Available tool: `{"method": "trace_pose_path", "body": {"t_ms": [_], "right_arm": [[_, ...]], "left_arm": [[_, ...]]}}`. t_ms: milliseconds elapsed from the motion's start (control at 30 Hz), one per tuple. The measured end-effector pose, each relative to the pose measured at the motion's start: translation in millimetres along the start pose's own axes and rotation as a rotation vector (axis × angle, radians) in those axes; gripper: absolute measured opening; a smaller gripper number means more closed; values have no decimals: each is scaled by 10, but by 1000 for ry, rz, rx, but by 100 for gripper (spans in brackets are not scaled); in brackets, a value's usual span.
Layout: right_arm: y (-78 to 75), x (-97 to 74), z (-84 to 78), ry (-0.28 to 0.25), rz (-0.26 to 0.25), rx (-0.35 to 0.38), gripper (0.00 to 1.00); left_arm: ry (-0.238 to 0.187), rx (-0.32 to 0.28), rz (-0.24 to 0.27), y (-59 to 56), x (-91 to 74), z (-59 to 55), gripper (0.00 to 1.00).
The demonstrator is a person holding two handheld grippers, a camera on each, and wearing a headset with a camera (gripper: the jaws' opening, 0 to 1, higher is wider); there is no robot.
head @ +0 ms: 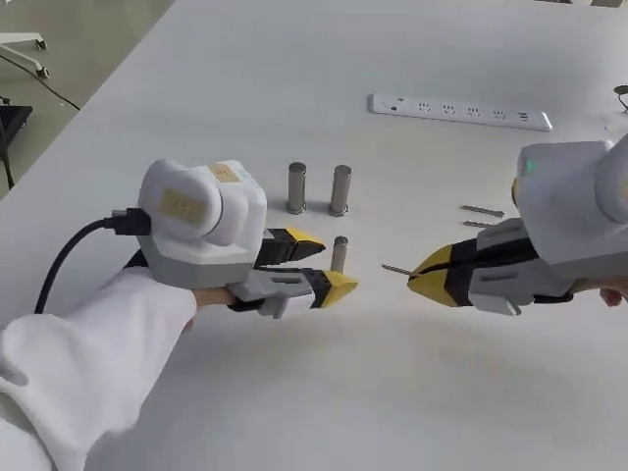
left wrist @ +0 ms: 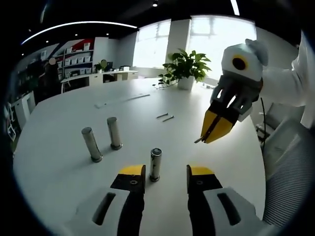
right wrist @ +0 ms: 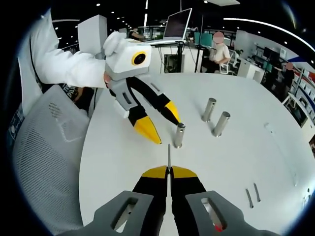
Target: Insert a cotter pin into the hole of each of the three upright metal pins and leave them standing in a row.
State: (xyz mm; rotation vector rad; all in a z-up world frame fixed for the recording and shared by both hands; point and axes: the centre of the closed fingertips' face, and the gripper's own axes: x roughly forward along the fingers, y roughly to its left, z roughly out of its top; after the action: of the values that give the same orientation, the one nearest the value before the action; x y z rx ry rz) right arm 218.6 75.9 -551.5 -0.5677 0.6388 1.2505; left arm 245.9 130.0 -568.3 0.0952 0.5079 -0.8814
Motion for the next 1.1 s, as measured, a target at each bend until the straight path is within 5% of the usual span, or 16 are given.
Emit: {"method": "trace_pose_path", "body": {"t_ms": [300,767,1100], "right_arm": [[-126,107,12,18,-14,4,0],[-150,300,88,15,4,-8,0],[-188,360,142,0,11,-13,0]], "left_arm": [[6,38,47,133,96,-60,22],[-1,28,29,136,158,-69,8],[3,23,39,125,149,-99,8]]}}
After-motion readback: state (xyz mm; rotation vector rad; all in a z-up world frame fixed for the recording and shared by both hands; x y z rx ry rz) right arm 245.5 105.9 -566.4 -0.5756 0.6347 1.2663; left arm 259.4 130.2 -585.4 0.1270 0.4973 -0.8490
